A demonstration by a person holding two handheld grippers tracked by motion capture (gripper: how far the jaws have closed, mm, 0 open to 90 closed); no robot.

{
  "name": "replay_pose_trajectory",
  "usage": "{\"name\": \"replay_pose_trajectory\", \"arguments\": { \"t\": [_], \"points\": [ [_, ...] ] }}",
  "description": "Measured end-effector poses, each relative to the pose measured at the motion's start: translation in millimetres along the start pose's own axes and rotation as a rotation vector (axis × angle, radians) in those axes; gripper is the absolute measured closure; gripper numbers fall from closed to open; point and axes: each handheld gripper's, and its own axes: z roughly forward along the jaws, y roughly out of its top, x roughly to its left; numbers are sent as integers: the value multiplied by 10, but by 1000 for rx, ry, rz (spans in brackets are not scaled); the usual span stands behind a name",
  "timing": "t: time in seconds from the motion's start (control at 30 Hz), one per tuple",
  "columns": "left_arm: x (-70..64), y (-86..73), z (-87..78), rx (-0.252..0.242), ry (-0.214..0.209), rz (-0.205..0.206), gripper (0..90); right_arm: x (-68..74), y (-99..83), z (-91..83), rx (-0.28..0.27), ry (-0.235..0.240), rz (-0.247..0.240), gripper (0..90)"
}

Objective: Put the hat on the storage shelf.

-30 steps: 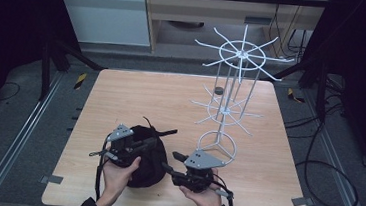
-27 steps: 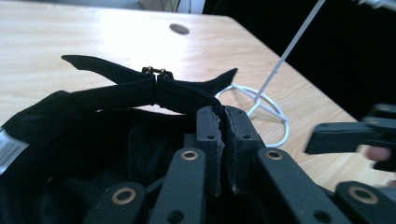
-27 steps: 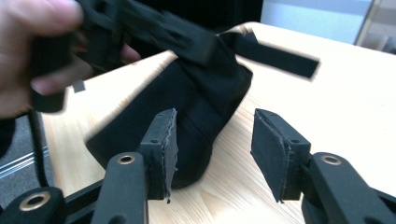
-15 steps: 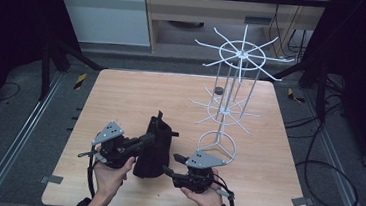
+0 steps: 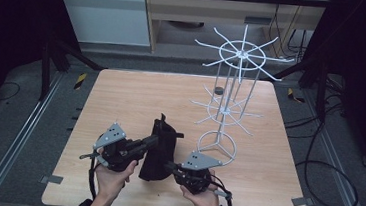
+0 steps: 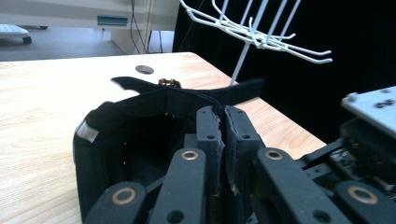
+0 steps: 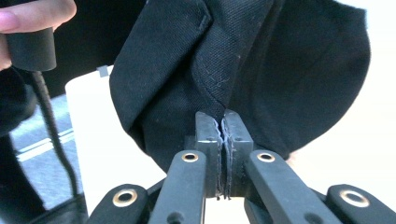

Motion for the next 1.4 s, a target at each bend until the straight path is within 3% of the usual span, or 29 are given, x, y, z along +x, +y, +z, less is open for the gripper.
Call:
{"name": "replay_pose_trajectory", "arguments": {
  "t": [0.23,0.37,0.57,0.73,0.9,1.1,1.23,1.4],
  "points": [
    [95,-91,-152,26,55,50,845,94,124,19,56,-55,-89,877],
    [212,-169,-304,30,98,41,845,205,225,136,99,-33,-128,872],
    [493,-340,-516,57,182,-8,846,303,280,354,72,21,-105,768],
    [713,-453,-578,92,242,-26,845,320,275,411,17,33,-82,603],
    [914,-539,-593,138,306,-24,840,233,268,274,-30,-5,-65,510],
    [1132,-639,-618,201,365,-57,831,23,78,70,3,-77,-35,480],
    [1242,-701,-577,258,407,-43,829,-105,-86,-57,40,-134,-13,465],
    [1318,-774,-505,324,426,-28,824,-249,-243,-253,51,-187,25,460]
  ]
}}
